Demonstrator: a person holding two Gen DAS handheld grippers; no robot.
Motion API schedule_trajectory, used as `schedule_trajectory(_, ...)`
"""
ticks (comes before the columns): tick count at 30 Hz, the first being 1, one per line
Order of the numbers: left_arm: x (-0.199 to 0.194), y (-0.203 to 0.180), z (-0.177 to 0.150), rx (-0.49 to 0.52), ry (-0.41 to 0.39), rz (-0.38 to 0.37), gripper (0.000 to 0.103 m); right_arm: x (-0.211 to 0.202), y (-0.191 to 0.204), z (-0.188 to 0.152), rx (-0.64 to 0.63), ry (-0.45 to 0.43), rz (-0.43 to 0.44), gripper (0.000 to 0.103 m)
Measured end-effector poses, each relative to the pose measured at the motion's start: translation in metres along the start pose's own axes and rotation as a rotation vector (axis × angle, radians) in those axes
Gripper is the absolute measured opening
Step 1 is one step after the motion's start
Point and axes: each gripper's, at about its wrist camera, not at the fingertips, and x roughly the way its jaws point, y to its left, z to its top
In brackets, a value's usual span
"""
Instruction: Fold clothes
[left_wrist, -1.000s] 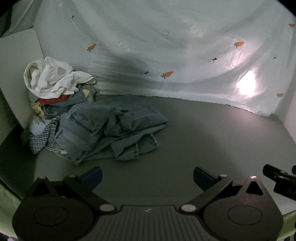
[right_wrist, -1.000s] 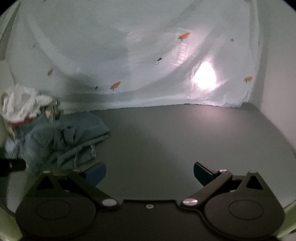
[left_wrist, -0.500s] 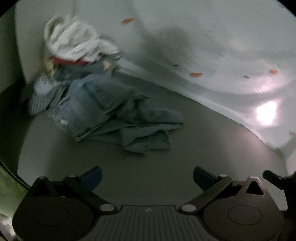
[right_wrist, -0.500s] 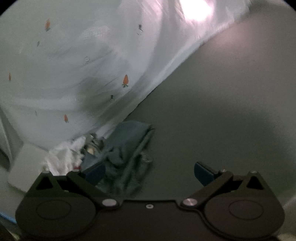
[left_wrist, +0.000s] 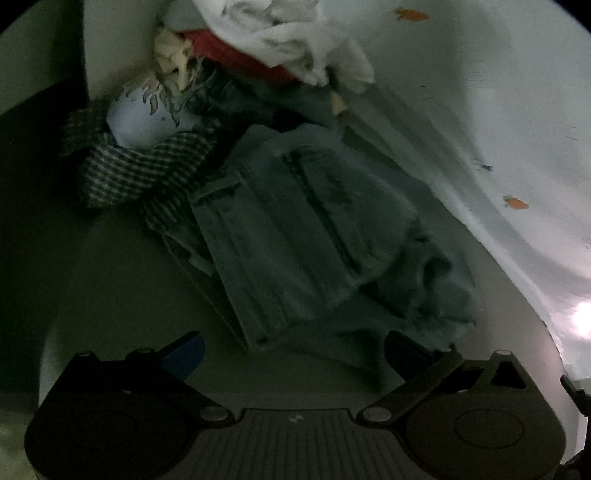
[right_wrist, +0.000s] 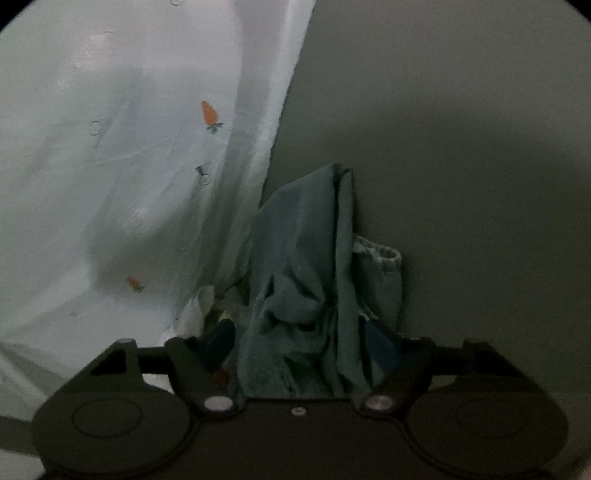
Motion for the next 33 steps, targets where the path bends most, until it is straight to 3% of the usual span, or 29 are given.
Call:
schedule_trajectory(5, 0.042, 0.018, 0.028, 0.009, 0.045, 0.014, 0.075, 0.025, -0.001, 0.007, 0.049, -0.042, -0.013, 0.068)
schedule_trajectory(9, 0.069, 0.025, 0.045, 0.034, 0.067, 0.023, 0.063, 0.049, -0.001, 0.018, 0.071, -0.078, -0.042, 0.060)
schedule_trajectory(16, 0.106, 0.029, 0.060, 0.042, 0.082, 0.048, 0.064, 0.107, 0.009, 0.046, -0.056, -0.092, -0.202, 0.055)
schedule_trajectory(20, 0.126, 0.032, 0.066, 0.014, 0.101, 0.060, 0.076, 0.143, 0.015, 0.059, -0.147, -0.078, -0.319, 0.055)
schedule_trajectory(24, 0.133, 0.033, 0.067, 0.001, 0.108, 0.066, 0.078, 0.167, 0.025, 0.055, -0.276, -0.039, -0.403, 0.061)
schedule_trajectory(26, 0.133, 0.033, 0.065, 0.002, 0.100, 0.070, 0.078, 0.175, 0.033, 0.049, -0.389, -0.019, -0.419, 0.050)
schedule_trajectory(27, 0.133, 0.032, 0.064, -0.001, 0.096, 0.076, 0.078, 0.180, 0.037, 0.046, -0.451, -0.003, -0.421, 0.033)
schedule_trajectory(30, 0.131, 0.027, 0.059, -0.015, 0.088, 0.110, 0.078, 0.184, 0.045, 0.039, -0.539, -0.013, -0.433, 0.011)
schedule_trajectory(33, 0.125, 0.016, 0.052, -0.003, 0.063, 0.147, 0.076, 0.172, 0.050, 0.040, -0.562, -0.031, -0.399, 0.006)
